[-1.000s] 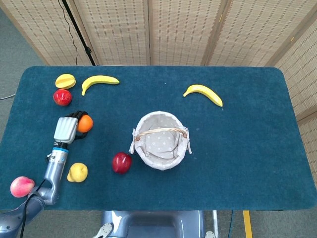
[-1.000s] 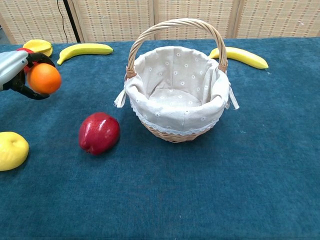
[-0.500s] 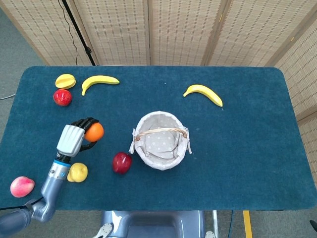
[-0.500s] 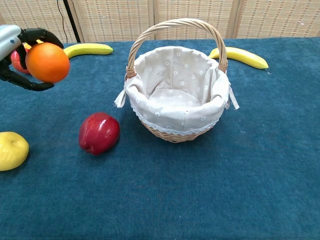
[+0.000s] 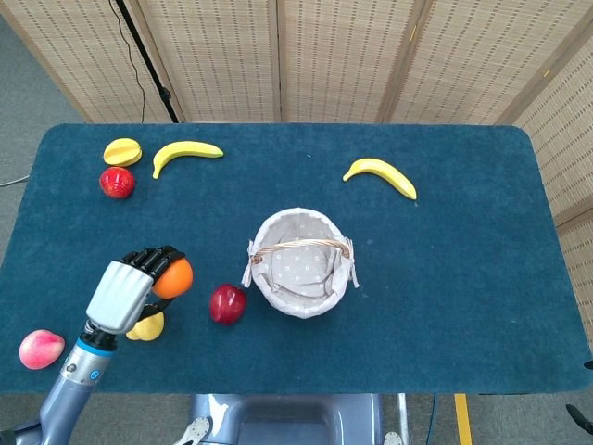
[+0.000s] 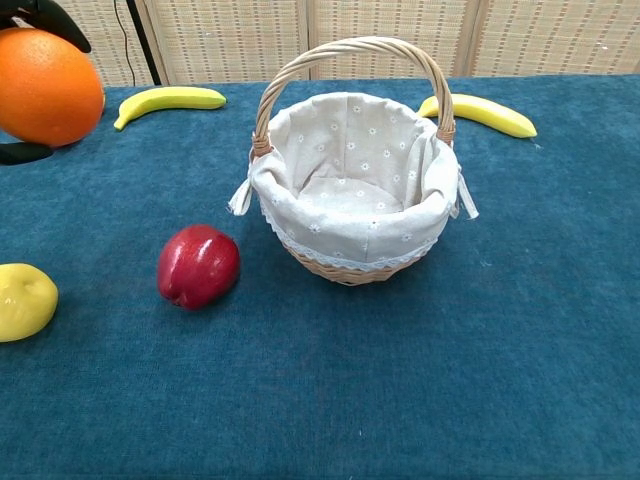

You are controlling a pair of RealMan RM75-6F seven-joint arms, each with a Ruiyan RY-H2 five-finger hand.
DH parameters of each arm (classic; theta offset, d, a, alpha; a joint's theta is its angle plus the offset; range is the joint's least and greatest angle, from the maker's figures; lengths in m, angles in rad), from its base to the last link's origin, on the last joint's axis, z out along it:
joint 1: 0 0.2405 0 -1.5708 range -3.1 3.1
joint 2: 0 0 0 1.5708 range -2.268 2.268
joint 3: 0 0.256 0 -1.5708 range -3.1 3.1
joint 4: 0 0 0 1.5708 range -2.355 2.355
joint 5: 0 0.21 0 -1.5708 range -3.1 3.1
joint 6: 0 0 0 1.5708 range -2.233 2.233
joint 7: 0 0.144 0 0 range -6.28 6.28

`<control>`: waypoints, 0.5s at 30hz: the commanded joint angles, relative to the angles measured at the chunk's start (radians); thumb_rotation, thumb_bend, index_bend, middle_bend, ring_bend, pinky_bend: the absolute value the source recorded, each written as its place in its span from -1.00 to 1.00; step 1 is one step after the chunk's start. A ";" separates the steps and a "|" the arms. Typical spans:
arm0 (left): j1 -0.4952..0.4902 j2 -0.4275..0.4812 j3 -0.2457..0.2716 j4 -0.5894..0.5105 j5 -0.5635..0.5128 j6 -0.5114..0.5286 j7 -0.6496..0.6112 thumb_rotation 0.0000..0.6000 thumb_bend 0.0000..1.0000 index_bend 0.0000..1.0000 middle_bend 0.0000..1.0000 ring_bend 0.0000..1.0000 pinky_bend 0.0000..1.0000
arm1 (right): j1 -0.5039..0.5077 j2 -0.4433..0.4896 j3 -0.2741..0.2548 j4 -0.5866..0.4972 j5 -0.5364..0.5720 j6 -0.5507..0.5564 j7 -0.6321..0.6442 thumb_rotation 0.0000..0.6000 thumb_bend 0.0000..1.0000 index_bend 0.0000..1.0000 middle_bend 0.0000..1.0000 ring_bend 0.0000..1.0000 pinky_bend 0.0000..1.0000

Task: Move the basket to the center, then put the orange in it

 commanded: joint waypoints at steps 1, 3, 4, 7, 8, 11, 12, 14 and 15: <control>0.002 0.013 0.011 -0.036 0.041 -0.007 0.067 1.00 -0.19 0.33 0.09 -0.06 0.12 | 0.002 -0.004 0.000 0.000 -0.002 -0.006 0.004 1.00 -1.00 -0.25 -0.62 -0.70 -0.71; -0.006 0.011 0.008 -0.048 0.050 -0.029 0.112 1.00 -0.19 0.33 0.09 -0.06 0.12 | 0.004 -0.008 0.000 0.001 -0.003 -0.010 0.005 1.00 -1.00 -0.25 -0.62 -0.70 -0.71; -0.011 0.009 0.005 -0.052 0.052 -0.040 0.129 1.00 -0.19 0.33 0.09 -0.06 0.12 | 0.004 -0.009 0.001 0.001 -0.003 -0.011 0.006 1.00 -1.00 -0.25 -0.61 -0.70 -0.71; -0.029 0.000 -0.004 -0.061 0.050 -0.079 0.175 1.00 -0.19 0.33 0.09 -0.06 0.12 | 0.004 -0.015 0.000 0.004 -0.004 -0.014 0.009 1.00 -1.00 -0.25 -0.61 -0.70 -0.71; -0.034 -0.004 -0.008 -0.063 0.048 -0.090 0.182 1.00 -0.19 0.33 0.09 -0.06 0.12 | 0.003 -0.016 0.000 0.005 -0.004 -0.014 0.011 1.00 -1.00 -0.25 -0.61 -0.70 -0.71; -0.053 -0.021 -0.020 -0.064 0.038 -0.125 0.194 1.00 -0.19 0.33 0.09 -0.06 0.12 | 0.001 -0.019 0.000 0.008 -0.003 -0.014 0.016 1.00 -1.00 -0.25 -0.61 -0.70 -0.71; -0.063 -0.031 -0.027 -0.063 0.032 -0.144 0.195 1.00 -0.19 0.33 0.09 -0.06 0.12 | 0.000 -0.020 0.001 0.010 -0.002 -0.013 0.018 1.00 -1.00 -0.25 -0.61 -0.70 -0.71; -0.077 -0.048 -0.036 -0.059 0.025 -0.166 0.199 1.00 -0.19 0.33 0.09 -0.06 0.12 | -0.001 -0.020 0.001 0.011 -0.003 -0.013 0.021 1.00 -1.00 -0.25 -0.61 -0.70 -0.71; -0.084 -0.056 -0.041 -0.056 0.022 -0.177 0.204 1.00 -0.19 0.33 0.09 -0.06 0.12 | -0.001 -0.021 0.001 0.011 -0.004 -0.012 0.023 1.00 -1.00 -0.25 -0.61 -0.70 -0.71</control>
